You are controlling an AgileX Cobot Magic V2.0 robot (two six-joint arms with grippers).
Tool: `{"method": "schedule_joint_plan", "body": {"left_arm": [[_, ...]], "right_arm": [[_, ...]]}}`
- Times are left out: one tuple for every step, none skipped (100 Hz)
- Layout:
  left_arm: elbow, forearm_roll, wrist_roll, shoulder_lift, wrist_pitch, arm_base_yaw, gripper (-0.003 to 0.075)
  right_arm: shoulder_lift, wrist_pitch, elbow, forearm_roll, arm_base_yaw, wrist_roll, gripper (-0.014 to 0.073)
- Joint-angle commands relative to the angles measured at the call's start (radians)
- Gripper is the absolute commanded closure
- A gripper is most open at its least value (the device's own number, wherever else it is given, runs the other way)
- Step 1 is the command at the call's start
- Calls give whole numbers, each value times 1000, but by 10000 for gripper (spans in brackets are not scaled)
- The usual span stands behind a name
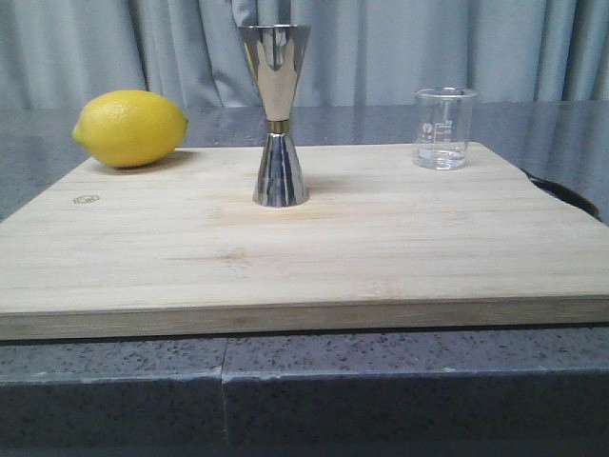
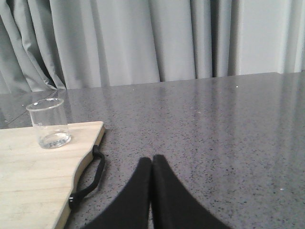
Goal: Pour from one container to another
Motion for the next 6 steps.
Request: {"method": "schedule_joint_plan", "body": {"left_arm": [[4, -7, 1, -24, -78, 2, 739], [4, -7, 1, -24, -78, 2, 739], [4, -7, 1, -24, -78, 2, 739], [4, -7, 1, -24, -78, 2, 739], [4, -7, 1, -24, -78, 2, 739], [4, -7, 1, -24, -78, 2, 739]], "right_arm": [[-25, -90, 15, 0, -5, 0, 665], [-25, -90, 15, 0, -5, 0, 665], [-25, -90, 15, 0, -5, 0, 665], [-25, -90, 15, 0, -5, 0, 665], [-25, -90, 15, 0, -5, 0, 665], [-25, -90, 15, 0, -5, 0, 665]]}}
